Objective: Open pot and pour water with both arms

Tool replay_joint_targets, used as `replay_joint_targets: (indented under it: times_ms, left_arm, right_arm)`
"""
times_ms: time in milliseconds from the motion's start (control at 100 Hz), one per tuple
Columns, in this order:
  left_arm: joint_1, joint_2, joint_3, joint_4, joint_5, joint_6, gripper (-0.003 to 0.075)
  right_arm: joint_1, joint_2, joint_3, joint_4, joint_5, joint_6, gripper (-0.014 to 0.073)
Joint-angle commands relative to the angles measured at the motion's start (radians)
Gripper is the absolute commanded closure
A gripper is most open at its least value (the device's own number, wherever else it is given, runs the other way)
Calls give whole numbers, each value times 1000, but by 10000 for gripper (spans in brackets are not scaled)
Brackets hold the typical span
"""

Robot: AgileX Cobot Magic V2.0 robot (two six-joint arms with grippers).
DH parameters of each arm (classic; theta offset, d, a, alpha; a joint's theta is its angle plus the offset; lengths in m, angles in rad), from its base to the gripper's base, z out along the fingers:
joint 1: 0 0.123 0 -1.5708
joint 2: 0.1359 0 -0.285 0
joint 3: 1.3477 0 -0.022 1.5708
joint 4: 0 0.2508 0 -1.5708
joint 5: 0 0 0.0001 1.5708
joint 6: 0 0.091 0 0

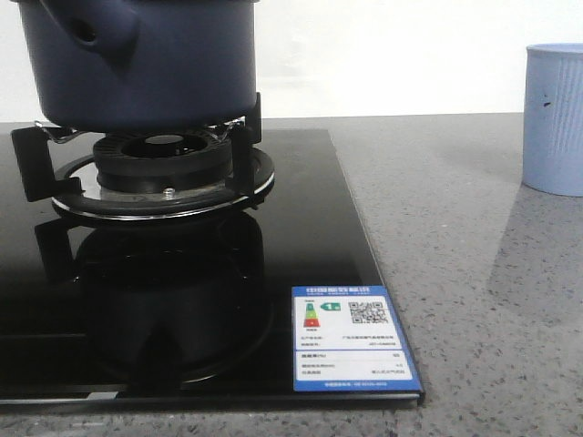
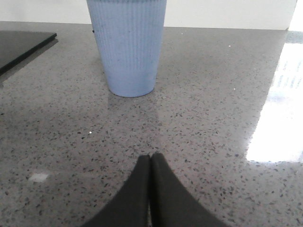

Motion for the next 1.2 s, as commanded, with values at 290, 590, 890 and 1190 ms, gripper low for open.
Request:
replay_joint_targets:
  times_ms: [290, 590, 890, 1190]
  left_arm:
    - [0, -24, 15, -8, -79, -13, 736]
    - [0, -24, 15, -8, -79, -13, 736]
    - [0, -24, 15, -8, -79, -13, 736]
    - [0, -24, 15, -8, -79, -13, 736]
  right_arm:
    - [-6, -25, 16, -10, -70, -7, 656]
    - [-6, -25, 16, -10, -70, -7, 656]
    - [-6, -25, 16, -10, -70, -7, 656]
    - [-6, -25, 16, -10, -102, -7, 656]
